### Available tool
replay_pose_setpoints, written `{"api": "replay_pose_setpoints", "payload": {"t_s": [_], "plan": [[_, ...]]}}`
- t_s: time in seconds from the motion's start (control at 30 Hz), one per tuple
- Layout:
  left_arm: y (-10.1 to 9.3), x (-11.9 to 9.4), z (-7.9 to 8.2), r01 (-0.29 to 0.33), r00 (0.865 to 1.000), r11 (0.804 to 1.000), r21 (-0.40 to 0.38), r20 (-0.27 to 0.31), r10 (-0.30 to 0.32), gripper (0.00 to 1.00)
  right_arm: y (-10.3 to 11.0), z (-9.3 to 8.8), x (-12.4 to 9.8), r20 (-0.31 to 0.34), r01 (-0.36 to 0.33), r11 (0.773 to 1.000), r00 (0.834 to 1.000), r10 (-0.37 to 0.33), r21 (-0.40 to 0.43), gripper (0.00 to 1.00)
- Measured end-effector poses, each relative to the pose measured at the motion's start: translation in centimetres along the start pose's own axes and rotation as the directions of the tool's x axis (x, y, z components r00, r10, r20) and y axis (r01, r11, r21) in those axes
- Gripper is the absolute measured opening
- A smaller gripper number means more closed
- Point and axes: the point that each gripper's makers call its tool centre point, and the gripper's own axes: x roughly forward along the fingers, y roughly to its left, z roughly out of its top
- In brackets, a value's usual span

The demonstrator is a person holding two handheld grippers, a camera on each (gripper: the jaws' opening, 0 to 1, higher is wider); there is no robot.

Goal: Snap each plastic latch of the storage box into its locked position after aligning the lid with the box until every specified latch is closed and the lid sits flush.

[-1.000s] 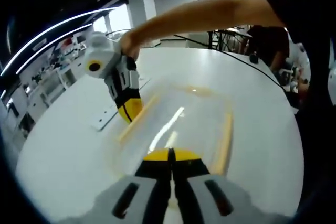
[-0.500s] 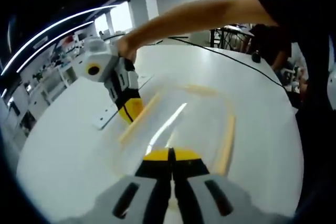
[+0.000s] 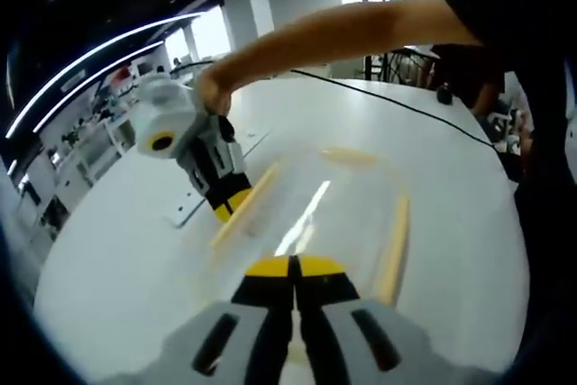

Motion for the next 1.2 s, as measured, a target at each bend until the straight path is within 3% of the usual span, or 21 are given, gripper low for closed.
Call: {"api": "replay_pose_setpoints", "payload": {"t_s": [0.1,0.3,0.4,0.43,0.57,0.7,0.8,0.9,0.93,0.97,1.0,1.03,1.1,1.13,1.2], "plan": [[0.3,0.0,0.0,-0.003,1.000,1.000,-0.031,0.014,0.004,0.00,0.9,0.3,0.3,0.039,-0.009,1.000,0.999,0.007,0.030,0.00],[0.6,0.1,0.1,0.007,0.999,0.998,-0.064,0.054,-0.004,0.00,1.4,1.1,0.6,0.116,0.066,0.997,0.991,-0.060,-0.048,0.00],[0.7,0.1,0.3,0.009,0.997,0.997,-0.082,0.077,-0.002,0.00,1.7,2.5,0.2,0.215,0.133,0.990,0.969,-0.119,-0.052,0.00],[0.7,0.1,0.4,0.009,0.996,0.996,-0.087,0.088,-0.002,0.00,0.9,2.5,-0.7,0.233,0.146,0.988,0.963,-0.132,-0.044,0.00],[1.8,-0.8,1.6,-0.053,0.984,0.993,-0.109,0.164,0.070,0.07,0.5,3.6,-2.6,0.300,0.275,0.961,0.920,-0.253,-0.036,0.00],[2.5,-2.0,1.7,-0.086,0.974,0.989,-0.119,0.199,0.109,0.08,1.4,4.8,-4.0,0.377,0.427,0.904,0.840,-0.390,-0.016,0.02],[2.5,-2.9,1.7,-0.092,0.963,0.986,-0.136,0.241,0.123,0.14,2.0,4.6,-5.8,0.414,0.532,0.846,0.760,-0.501,0.046,0.08],[3.0,-3.7,1.5,-0.113,0.947,0.979,-0.167,0.279,0.157,0.16,3.8,4.0,-6.1,0.412,0.592,0.804,0.719,-0.560,0.059,0.08],[3.1,-4.0,1.5,-0.123,0.941,0.977,-0.173,0.294,0.170,0.17,4.4,3.8,-6.3,0.414,0.613,0.785,0.694,-0.589,0.089,0.10],[3.4,-4.4,1.4,-0.134,0.933,0.974,-0.183,0.309,0.187,0.18,5.2,3.7,-6.5,0.426,0.638,0.763,0.665,-0.614,0.104,0.13],[3.7,-4.9,1.5,-0.151,0.918,0.967,-0.206,0.335,0.215,0.19,5.7,3.4,-7.2,0.431,0.683,0.718,0.612,-0.663,0.135,0.15],[3.9,-5.3,1.4,-0.158,0.910,0.965,-0.211,0.349,0.226,0.19,6.3,3.2,-7.6,0.439,0.715,0.682,0.569,-0.696,0.154,0.16],[4.2,-6.2,1.3,-0.180,0.889,0.957,-0.229,0.379,0.258,0.22,8.0,2.8,-8.2,0.456,0.748,0.634,0.502,-0.734,0.197,0.17],[4.3,-6.3,1.3,-0.183,0.887,0.955,-0.233,0.380,0.263,0.23,8.2,2.8,-8.3,0.462,0.753,0.623,0.484,-0.743,0.213,0.17],[4.3,-7.0,0.8,-0.196,0.879,0.950,-0.242,0.386,0.279,0.26,10.4,2.3,-9.1,0.489,0.780,0.551,0.373,-0.789,0.295,0.18]]}}
